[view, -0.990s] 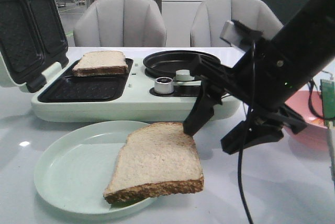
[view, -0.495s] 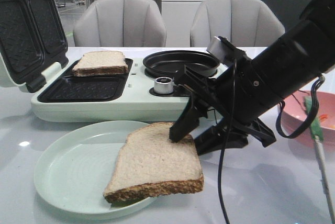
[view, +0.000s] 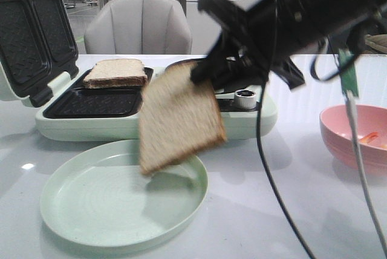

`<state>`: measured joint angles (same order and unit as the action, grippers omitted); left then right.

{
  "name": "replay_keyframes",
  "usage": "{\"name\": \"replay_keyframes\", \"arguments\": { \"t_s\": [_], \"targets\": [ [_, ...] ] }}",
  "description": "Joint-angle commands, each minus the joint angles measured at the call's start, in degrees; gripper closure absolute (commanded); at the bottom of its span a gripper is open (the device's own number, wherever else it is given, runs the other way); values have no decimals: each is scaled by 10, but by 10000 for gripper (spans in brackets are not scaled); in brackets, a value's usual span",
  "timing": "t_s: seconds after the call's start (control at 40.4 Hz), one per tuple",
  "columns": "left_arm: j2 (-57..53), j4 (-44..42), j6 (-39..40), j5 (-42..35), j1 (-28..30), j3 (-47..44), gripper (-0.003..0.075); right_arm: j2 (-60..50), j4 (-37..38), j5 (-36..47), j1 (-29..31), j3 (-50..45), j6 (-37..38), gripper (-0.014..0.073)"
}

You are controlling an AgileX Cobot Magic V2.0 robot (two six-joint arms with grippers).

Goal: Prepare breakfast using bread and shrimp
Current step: 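Carry the bread with the right gripper onto the sandwich plate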

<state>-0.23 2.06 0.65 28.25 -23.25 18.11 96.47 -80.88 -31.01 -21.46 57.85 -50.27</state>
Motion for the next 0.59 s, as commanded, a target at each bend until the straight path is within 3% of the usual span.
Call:
{"name": "replay_keyframes", "arguments": {
  "t_s": [0.0,0.569],
  "targets": [
    [1,5,4,-52,-4,16,84,-22,-42,-26,-10,58,-9,463],
    [1,5,4,-52,-4,16,84,200,-94,42,-84,357,-9,449]
  ]
}}
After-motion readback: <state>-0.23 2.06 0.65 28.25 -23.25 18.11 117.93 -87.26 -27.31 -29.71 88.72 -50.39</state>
